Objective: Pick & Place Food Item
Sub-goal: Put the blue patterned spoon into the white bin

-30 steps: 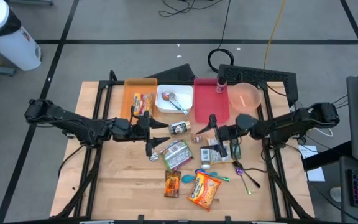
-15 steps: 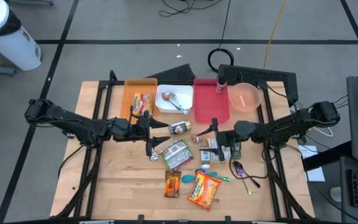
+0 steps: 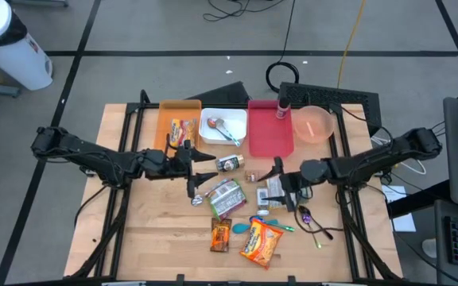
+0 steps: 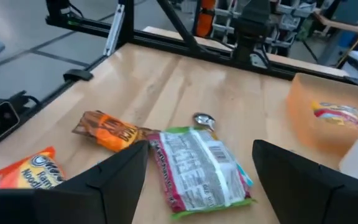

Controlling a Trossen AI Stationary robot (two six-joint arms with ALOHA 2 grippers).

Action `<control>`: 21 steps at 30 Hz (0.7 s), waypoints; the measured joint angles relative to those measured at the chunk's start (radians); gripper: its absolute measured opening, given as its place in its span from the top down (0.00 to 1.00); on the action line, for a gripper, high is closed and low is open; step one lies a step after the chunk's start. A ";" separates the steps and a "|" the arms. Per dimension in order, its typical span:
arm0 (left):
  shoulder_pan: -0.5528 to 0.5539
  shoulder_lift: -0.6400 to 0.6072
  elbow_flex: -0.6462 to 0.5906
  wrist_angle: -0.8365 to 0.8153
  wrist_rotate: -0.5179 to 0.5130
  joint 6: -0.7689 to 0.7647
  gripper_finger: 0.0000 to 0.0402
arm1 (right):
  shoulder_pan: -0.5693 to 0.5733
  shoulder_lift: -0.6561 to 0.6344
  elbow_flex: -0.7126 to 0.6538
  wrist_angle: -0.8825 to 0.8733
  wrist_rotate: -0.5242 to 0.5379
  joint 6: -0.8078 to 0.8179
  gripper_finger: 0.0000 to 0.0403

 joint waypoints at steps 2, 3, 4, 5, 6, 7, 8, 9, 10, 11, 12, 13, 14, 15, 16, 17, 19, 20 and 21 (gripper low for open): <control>0.000 0.000 0.000 0.003 -0.005 0.035 0.32 | 0.016 0.000 0.000 -0.003 0.037 0.001 0.30; 0.000 0.000 0.000 0.002 -0.010 0.051 0.32 | 0.022 0.000 0.000 -0.006 0.058 -0.006 0.30; -0.001 0.000 0.000 0.002 -0.017 0.063 0.32 | 0.028 0.000 0.000 -0.009 0.077 -0.008 0.30; 0.000 0.000 0.000 0.001 -0.024 0.075 0.32 | 0.031 0.000 0.000 -0.014 0.094 -0.008 0.30; 0.000 0.000 0.000 -0.005 -0.025 0.089 0.32 | 0.034 0.000 0.000 -0.025 0.107 -0.007 0.30; 0.000 0.000 0.000 -0.017 -0.026 0.100 0.32 | 0.036 0.000 0.000 -0.036 0.119 -0.002 0.30; 0.003 0.000 0.000 -0.039 -0.029 0.108 0.32 | 0.035 0.000 0.000 -0.041 0.121 0.002 0.30; 0.006 0.000 0.000 -0.068 -0.032 0.113 0.32 | 0.035 0.000 0.000 -0.044 0.121 0.006 0.30; 0.011 0.000 0.000 -0.102 -0.031 0.114 0.32 | 0.035 0.000 0.000 -0.045 0.121 0.008 0.30; 0.017 0.000 0.000 -0.138 -0.032 0.110 0.32 | 0.035 0.000 0.000 -0.045 0.120 0.012 0.30; 0.024 0.000 0.000 -0.175 -0.032 0.105 0.32 | 0.035 0.000 0.000 -0.046 0.120 0.020 0.30; 0.031 0.000 0.000 -0.210 -0.031 0.102 0.32 | 0.035 0.000 0.000 -0.049 0.120 0.030 0.30; 0.039 0.000 0.000 -0.241 -0.027 0.097 0.32 | 0.035 0.000 0.000 -0.053 0.120 0.036 0.30; 0.048 0.000 0.000 -0.270 -0.010 0.088 0.32 | 0.035 0.000 0.000 -0.055 0.120 0.039 0.30; 0.060 0.000 0.000 -0.296 0.019 0.080 0.32 | 0.035 0.000 0.000 -0.056 0.120 0.039 0.30; 0.072 0.000 0.000 -0.317 0.058 0.067 0.32 | 0.035 0.000 0.000 -0.057 0.120 0.040 0.30; 0.096 0.000 0.000 -0.353 0.134 0.036 0.32 | 0.035 0.000 0.000 -0.061 0.120 0.054 0.30; 0.107 0.000 0.000 -0.365 0.166 0.018 0.32 | 0.035 0.000 0.000 -0.062 0.120 0.058 0.30; 0.115 0.000 0.000 -0.375 0.192 0.001 0.32 | 0.035 0.000 0.000 -0.061 0.120 0.058 0.30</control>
